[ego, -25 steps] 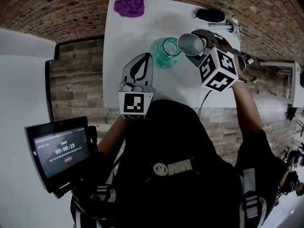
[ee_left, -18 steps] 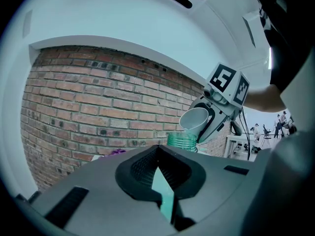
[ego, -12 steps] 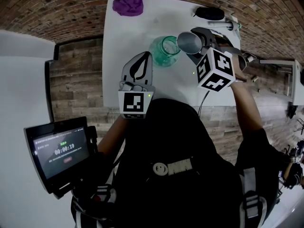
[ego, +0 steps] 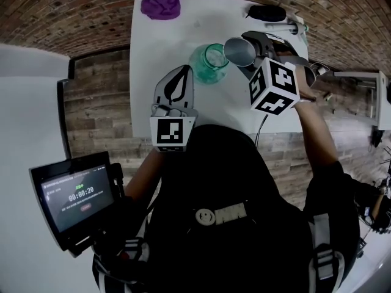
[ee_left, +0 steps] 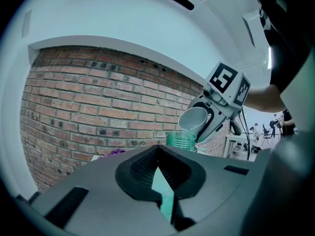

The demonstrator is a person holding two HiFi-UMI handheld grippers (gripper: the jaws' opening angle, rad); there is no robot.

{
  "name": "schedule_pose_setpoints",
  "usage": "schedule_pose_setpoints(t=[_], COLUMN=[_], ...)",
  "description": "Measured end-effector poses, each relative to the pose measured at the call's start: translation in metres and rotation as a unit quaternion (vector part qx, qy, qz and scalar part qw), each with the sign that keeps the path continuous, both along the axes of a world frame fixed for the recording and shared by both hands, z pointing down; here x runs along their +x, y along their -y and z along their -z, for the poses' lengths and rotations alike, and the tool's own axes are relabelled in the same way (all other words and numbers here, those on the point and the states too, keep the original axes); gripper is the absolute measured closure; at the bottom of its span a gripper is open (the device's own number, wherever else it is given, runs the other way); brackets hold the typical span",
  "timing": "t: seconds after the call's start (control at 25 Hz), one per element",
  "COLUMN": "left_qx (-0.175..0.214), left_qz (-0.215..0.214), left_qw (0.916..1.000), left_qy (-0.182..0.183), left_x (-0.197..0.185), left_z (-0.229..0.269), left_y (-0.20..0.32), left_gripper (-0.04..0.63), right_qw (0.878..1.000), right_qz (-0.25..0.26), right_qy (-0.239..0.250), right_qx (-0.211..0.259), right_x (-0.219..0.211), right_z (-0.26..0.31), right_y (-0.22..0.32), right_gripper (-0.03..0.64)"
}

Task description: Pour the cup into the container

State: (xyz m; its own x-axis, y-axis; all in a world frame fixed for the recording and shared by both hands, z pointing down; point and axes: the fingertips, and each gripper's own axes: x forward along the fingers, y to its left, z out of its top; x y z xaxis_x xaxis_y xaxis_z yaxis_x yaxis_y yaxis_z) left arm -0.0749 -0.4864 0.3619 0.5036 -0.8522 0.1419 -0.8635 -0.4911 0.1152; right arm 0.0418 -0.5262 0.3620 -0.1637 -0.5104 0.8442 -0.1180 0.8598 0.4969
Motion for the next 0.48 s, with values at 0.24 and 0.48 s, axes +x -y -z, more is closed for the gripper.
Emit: schedule_pose_setpoints(t=[0.24,0.48], left_qx=[0.002,0.002], left_qz=[-0.003,-0.004], left_qw=[1.0000,1.0000], left_qy=[0.003,0.003], left_x=[0.0005,0.0009], left_z=[0.0006,0.0000], left_y=[-0.0002,-0.0001], left_gripper=[0.597,0.597], right_qw=[1.000,1.000], right_qz=[0.000,-0.001], right_qy=[0.000,-0.003], right_qx=[-0.001,0.000], right_x=[-0.0004,0.0008], right_z=[-0.0002,-0.0004], right_y=[-0.0006,-0.0002], right_gripper=[0.333,0.333])
